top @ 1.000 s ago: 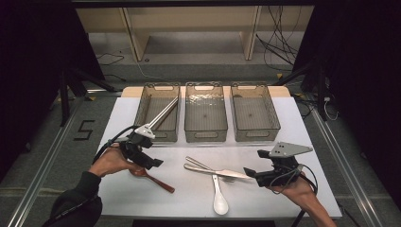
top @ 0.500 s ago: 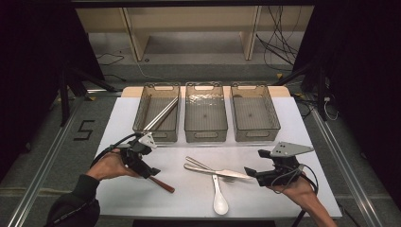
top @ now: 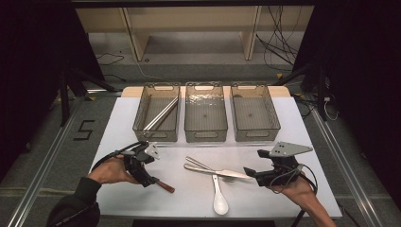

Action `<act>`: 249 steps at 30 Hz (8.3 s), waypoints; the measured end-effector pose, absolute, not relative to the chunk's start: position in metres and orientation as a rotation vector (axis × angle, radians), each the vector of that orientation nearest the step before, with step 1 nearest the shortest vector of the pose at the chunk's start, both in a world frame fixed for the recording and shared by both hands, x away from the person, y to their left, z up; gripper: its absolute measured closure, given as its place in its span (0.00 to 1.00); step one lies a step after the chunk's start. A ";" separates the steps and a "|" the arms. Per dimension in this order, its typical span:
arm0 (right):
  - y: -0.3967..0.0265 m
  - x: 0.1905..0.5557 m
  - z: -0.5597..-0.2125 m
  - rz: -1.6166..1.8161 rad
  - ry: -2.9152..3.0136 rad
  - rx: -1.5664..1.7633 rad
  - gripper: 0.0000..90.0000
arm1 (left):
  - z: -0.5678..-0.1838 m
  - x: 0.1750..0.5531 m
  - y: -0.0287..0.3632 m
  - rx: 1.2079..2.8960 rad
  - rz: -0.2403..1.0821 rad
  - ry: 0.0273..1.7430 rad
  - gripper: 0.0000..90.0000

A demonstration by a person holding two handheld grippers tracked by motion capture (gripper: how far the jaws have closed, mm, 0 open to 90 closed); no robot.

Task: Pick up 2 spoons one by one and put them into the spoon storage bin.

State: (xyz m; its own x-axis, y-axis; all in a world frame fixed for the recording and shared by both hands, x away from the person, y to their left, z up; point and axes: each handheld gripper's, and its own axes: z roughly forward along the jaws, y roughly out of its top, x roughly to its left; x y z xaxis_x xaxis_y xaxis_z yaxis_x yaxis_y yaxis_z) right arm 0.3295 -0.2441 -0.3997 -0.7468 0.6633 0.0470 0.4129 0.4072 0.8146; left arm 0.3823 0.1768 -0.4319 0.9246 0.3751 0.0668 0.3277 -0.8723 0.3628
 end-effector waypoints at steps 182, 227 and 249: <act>-0.241 0.332 -0.401 1.270 2.386 0.926 0.24 | -0.360 0.537 0.083 2.088 0.252 1.030 0.90; -0.240 0.331 -0.402 1.269 2.399 0.915 0.24 | -0.380 0.548 0.067 2.103 0.257 1.028 0.66; -0.240 0.332 -0.402 1.268 2.394 0.926 0.24 | -0.368 0.464 0.082 2.217 0.173 0.730 0.29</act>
